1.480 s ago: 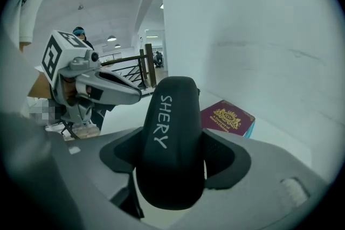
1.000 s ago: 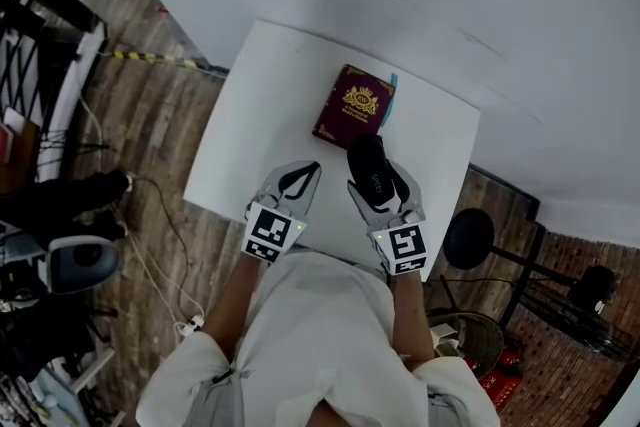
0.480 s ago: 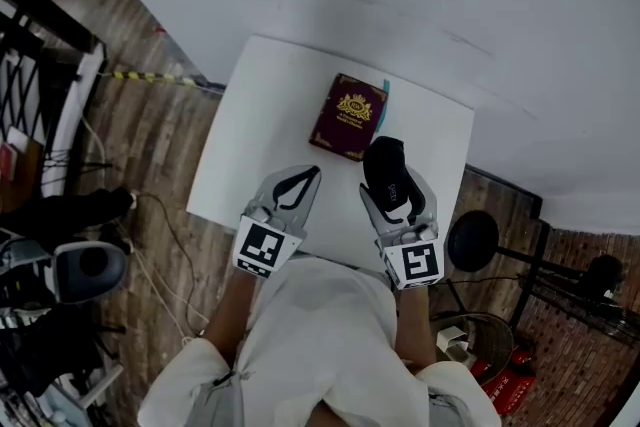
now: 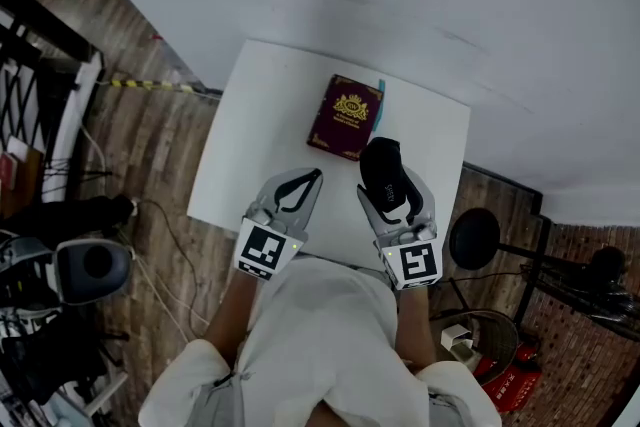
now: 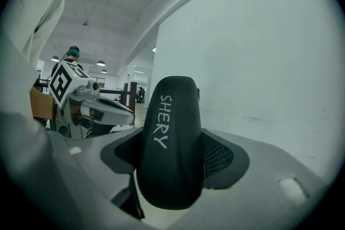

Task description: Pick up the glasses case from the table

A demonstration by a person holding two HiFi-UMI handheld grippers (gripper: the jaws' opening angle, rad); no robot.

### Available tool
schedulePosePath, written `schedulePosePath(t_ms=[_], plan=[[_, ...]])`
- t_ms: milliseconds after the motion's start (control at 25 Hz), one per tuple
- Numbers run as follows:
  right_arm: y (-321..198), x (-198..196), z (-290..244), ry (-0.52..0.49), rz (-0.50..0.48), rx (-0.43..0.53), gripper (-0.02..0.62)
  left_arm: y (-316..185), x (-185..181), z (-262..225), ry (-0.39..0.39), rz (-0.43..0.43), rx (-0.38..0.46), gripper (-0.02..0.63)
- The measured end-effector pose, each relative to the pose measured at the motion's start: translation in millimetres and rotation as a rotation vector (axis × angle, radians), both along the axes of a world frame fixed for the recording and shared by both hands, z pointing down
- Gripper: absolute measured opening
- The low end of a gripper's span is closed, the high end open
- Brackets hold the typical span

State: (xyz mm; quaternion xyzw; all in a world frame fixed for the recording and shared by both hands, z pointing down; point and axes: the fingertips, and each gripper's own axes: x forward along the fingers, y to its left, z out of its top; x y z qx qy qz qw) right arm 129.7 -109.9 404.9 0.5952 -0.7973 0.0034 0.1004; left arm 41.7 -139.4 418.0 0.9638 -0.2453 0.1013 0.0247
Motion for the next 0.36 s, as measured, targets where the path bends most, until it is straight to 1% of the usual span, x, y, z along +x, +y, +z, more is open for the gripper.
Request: schedulePosePath(t_ms=[360], plan=[[5.3, -2.1, 0.8, 0.009, 0.002, -0.017, 0.318, 5.0, -1.5, -1.9, 0.0, 0.002, -0.001, 0.018]])
